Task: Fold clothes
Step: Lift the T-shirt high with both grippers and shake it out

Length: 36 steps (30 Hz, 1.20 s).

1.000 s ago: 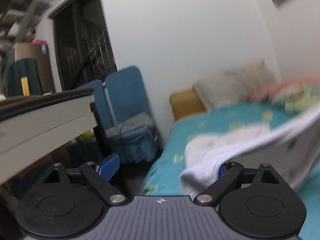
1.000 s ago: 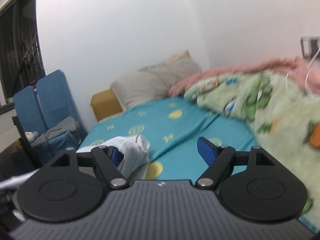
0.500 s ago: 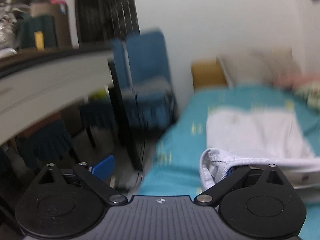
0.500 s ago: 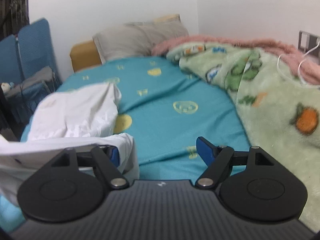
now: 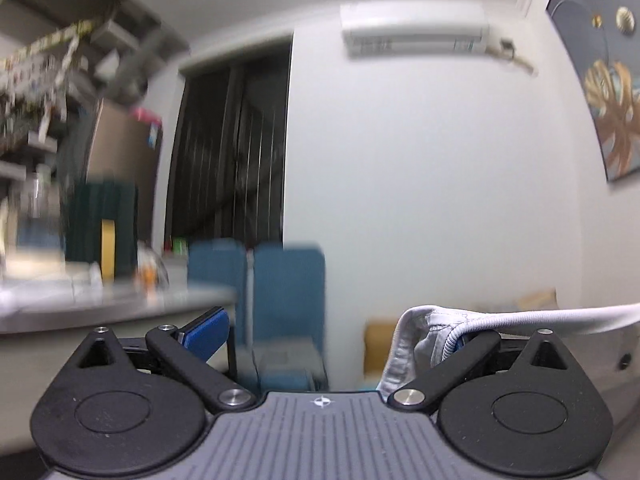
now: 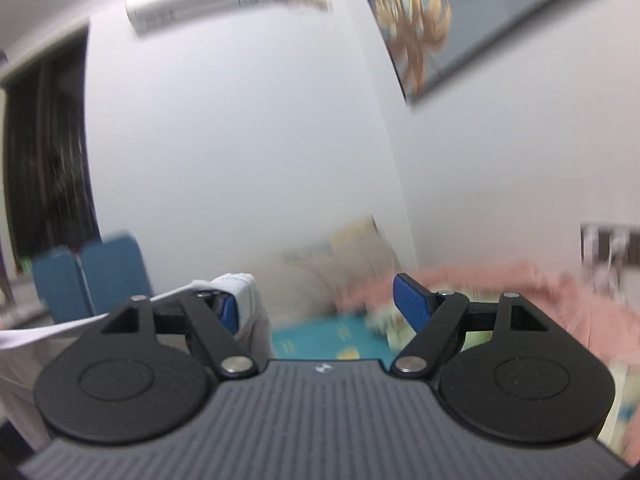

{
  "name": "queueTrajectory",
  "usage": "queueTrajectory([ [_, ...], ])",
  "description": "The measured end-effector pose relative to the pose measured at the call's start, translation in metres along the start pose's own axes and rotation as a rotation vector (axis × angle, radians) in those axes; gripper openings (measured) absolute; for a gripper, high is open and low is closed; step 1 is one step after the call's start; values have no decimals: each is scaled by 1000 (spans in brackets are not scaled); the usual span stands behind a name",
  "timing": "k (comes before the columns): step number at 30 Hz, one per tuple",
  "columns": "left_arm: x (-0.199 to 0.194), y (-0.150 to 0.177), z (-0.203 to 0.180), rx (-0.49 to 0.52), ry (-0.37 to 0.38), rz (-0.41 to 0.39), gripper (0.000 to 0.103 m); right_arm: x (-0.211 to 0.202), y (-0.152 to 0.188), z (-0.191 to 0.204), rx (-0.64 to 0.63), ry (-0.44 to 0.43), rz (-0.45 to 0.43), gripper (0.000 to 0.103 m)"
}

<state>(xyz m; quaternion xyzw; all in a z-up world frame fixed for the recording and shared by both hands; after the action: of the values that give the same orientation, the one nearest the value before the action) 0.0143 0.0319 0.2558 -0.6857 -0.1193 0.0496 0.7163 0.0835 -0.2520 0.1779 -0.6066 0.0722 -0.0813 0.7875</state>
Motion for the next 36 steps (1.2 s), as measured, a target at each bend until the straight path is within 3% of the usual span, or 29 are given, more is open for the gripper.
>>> queueTrajectory([
  [5,-42,-123,8,-59,23,-92,100,-59,-110,13,-15,-33,-148,78],
  [11,-108,-250,24,-94,62,-196,100,-136,-211,15,28,-106,-229,79],
  [16,-131,-293,28,-132,104,-179,100,-164,-239,3,88,-128,-214,80],
  [20,-108,-260,18,-130,135,-84,100,-147,-212,1,86,-107,-162,80],
  [23,-59,-202,16,-129,132,-6,100,-125,-182,1,81,-91,-111,80],
  [30,56,-69,9,-116,110,125,100,-27,-76,11,13,-51,-19,80],
  [36,168,5,-14,-67,64,163,100,89,-8,30,-60,-10,27,79],
])
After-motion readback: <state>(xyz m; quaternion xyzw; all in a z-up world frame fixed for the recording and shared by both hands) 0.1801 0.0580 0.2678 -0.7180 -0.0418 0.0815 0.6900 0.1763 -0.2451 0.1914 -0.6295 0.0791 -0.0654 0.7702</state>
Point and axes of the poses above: each gripper's, at about its wrist camera, not at the fingertips, and x roughly the way its jaws point, z to its left, y to its underside, the point moved 7 cm from there along x, roughly the way its jaws point, and after that the axes turned 2 degrees about y, right-handed, at the moved point
